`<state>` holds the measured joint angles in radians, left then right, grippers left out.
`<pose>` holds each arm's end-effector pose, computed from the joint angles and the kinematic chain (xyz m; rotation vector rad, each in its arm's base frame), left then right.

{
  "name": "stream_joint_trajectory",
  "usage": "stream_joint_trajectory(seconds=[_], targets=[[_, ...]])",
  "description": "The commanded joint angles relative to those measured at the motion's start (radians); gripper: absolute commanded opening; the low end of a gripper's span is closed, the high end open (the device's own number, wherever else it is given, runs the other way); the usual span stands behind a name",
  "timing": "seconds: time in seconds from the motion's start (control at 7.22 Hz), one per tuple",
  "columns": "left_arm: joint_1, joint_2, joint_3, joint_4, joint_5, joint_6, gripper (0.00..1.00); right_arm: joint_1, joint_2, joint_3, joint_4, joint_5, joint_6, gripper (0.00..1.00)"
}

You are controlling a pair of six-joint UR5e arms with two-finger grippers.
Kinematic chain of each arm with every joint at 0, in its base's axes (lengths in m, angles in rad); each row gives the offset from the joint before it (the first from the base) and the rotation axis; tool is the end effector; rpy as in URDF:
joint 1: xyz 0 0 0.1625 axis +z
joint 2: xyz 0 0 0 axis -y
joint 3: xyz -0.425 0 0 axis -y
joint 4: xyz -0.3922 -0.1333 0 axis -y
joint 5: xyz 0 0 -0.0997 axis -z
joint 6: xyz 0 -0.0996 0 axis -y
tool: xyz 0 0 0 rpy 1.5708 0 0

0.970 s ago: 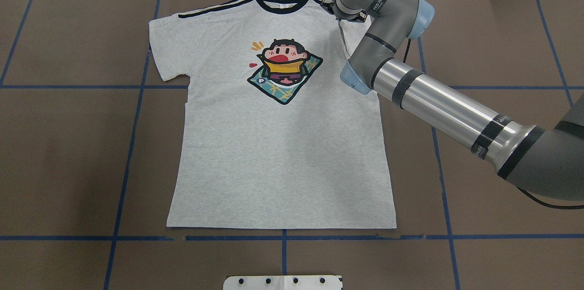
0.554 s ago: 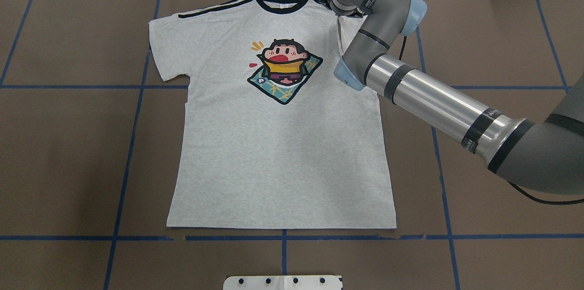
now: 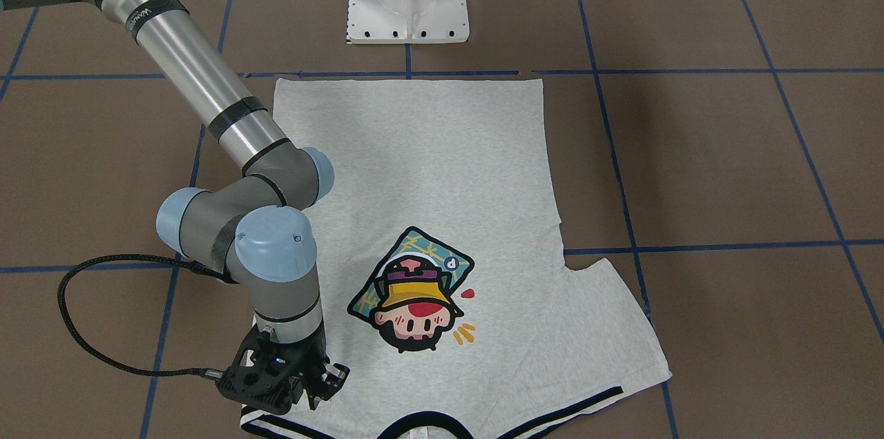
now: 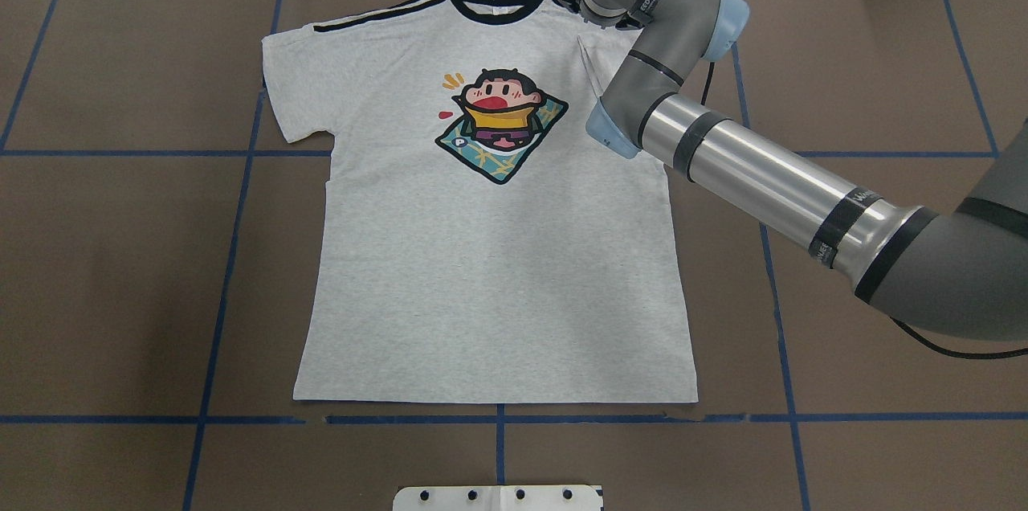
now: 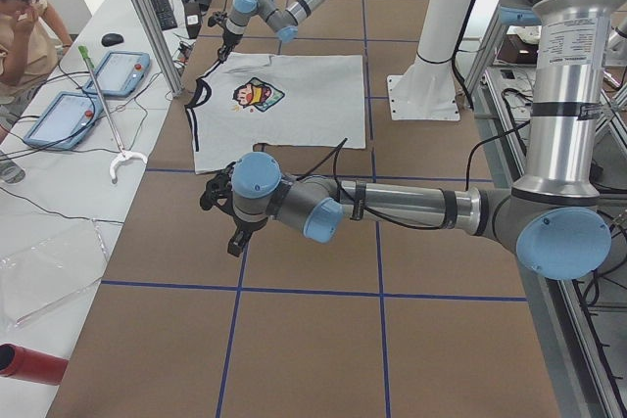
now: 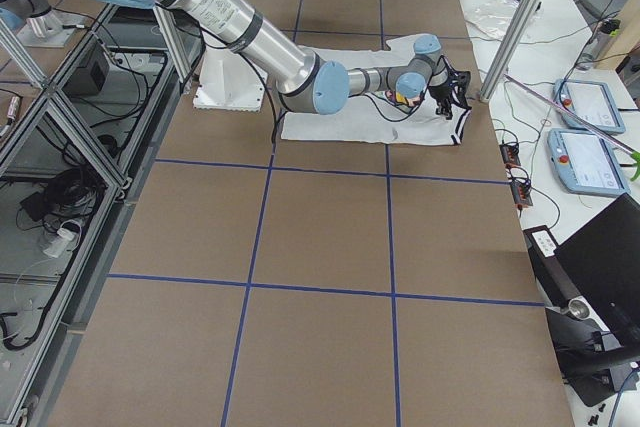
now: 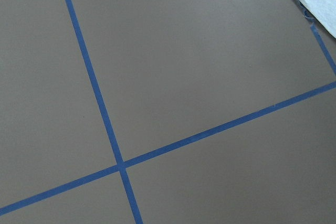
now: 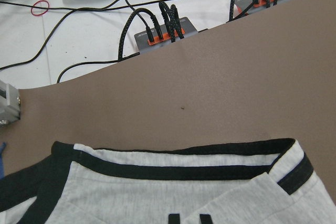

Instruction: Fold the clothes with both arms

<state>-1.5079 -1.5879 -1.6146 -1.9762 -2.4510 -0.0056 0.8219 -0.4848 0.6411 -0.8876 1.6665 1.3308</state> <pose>-0.0240 -0.5189 0.5754 0.4062 0.8792 0.2579 -0.5247 -0.7463 0.2915 0.3511 -0.7778 0.5065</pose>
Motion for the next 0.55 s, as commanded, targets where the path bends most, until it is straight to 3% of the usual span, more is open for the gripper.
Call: stream_joint_trajectory(seconds=[0.0, 0.14, 0.42], targets=[[0.053, -0.047, 0.001, -0.030, -0.002, -0.130, 0.99, 0.003, -0.018, 0.066, -0.001, 0.022, -0.149, 1.00], [0.079, -0.069, 0.011, -0.033, -0.023, -0.239, 0.99, 0.009, -0.119, 0.233, -0.013, 0.059, -0.163, 1.00], [0.174, -0.165, 0.028, -0.056, -0.042, -0.444, 1.00, 0.025, -0.249, 0.539, -0.175, 0.105, -0.154, 1.00]])
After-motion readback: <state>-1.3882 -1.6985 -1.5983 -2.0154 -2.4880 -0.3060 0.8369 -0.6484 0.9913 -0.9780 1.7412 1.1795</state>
